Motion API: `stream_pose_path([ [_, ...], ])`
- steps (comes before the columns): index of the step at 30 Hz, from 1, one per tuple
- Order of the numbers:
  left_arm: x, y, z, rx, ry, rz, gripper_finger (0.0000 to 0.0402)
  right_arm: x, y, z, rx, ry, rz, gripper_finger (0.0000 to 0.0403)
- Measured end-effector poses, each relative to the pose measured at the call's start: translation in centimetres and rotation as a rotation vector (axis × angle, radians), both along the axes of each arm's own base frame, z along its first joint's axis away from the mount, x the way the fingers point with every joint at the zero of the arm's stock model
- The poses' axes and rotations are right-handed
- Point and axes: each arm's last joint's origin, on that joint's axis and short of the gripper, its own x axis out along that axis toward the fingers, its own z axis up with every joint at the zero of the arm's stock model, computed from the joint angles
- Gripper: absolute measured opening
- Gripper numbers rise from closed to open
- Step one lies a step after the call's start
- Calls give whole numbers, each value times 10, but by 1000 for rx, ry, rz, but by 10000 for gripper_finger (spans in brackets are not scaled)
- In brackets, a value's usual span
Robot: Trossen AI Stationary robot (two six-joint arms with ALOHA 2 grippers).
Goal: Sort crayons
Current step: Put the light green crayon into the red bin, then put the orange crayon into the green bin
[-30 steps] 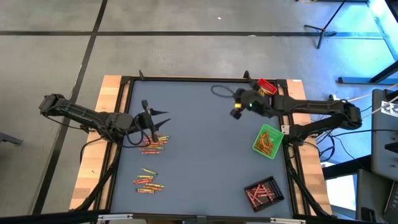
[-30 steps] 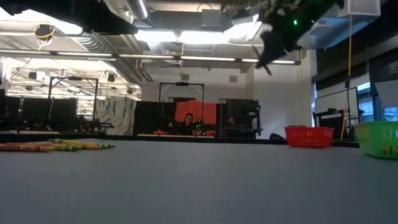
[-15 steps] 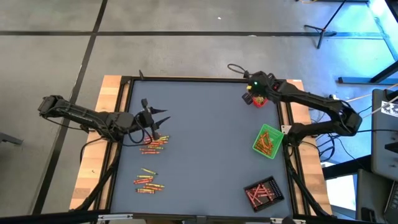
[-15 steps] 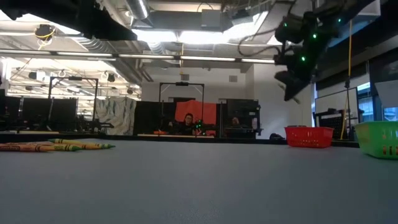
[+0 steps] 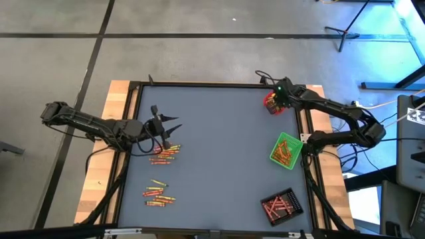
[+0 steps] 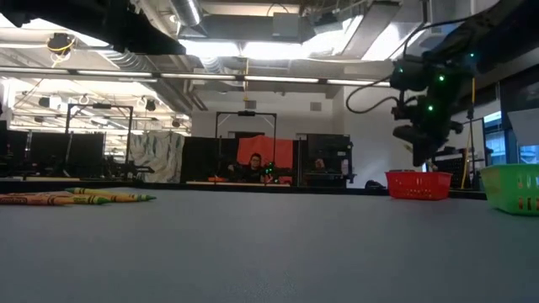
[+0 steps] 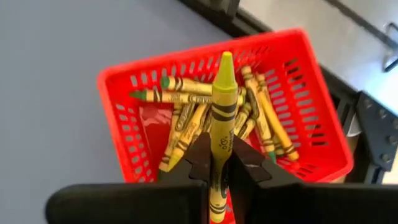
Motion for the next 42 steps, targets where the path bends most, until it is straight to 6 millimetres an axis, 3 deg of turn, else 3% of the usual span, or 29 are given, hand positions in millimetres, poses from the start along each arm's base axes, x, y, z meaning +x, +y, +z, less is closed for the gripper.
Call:
stream_pose_path([
  [9, 0, 0, 0, 2, 0, -1, 132, -2, -2, -12, -34, -54, -6, 53],
  [15, 0, 0, 0, 2, 0, -1, 132, -2, -1, -12, -27, -53, -2, 126],
  [19, 0, 0, 0, 2, 1, -1, 132, 0, -2, -3, -23, -37, 1, 175],
  [22, 0, 0, 0, 1, -1, -1, 132, 10, 6, 13, -53, -74, 53, 188],
  [30, 1, -1, -1, -34, -4, -53, 132, 58, 58, 55, -238, -407, 379, 190],
  [36, 7, -4, -11, -61, 57, -88, 132, 90, 106, 67, -337, -621, 635, 191],
  [42, 17, -4, -19, -102, 191, -57, 132, 110, 148, 71, -412, -764, 837, 191],
])
